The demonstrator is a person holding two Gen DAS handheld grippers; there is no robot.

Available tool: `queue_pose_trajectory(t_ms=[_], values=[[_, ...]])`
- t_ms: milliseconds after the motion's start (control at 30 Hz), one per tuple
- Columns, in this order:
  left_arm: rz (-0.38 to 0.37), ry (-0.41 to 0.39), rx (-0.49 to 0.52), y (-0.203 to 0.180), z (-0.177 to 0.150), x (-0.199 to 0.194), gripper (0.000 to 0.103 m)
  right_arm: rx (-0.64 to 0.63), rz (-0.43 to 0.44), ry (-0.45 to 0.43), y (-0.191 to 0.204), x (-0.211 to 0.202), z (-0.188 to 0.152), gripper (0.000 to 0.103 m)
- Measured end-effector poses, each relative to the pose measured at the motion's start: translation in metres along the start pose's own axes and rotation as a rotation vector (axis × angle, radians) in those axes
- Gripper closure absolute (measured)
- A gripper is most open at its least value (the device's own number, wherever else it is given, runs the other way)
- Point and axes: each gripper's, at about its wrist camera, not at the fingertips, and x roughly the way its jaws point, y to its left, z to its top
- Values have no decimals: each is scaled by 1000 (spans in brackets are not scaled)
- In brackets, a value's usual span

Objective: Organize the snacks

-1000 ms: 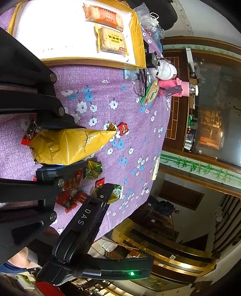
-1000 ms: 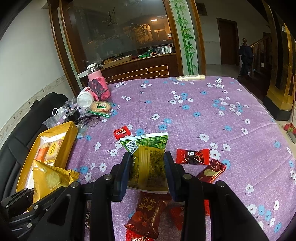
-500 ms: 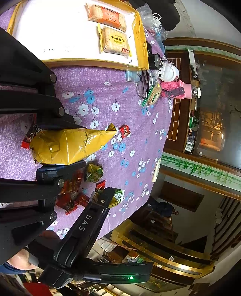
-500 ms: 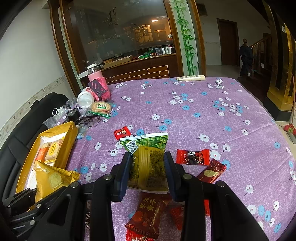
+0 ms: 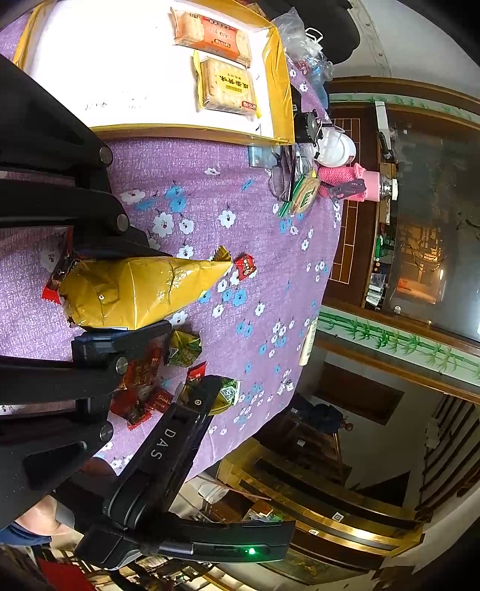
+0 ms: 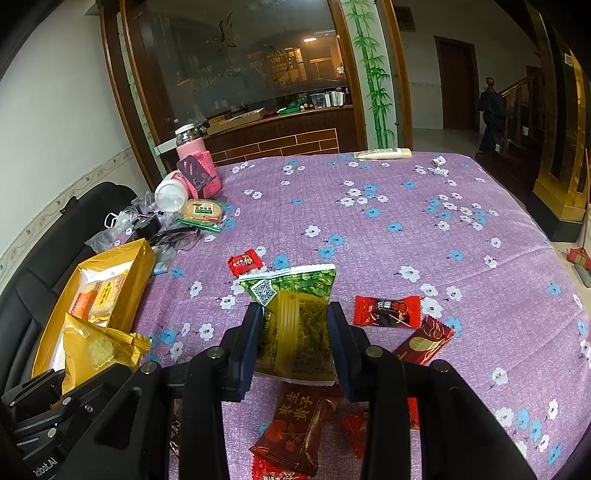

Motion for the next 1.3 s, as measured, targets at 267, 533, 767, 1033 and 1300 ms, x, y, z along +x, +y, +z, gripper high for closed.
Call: queue_pose_trajectory(t_ms=[267,533,767,1033,1300], values=[[2,2,-2,1,0,1,73,-3,2,-1,0,1,0,69],[6,-6,-9,5,1,-1,73,-10,8,3,2,2,-1,69],[16,-15,-21,12,3,-4,73,-39,32,9,12,2,-3,69],[34,-25,-36,21,5,-7,73,-85,55,10,22,1,-7,69],[52,-40,-57,34,7,-11,73,-116,72,10,30,0,-10,69]])
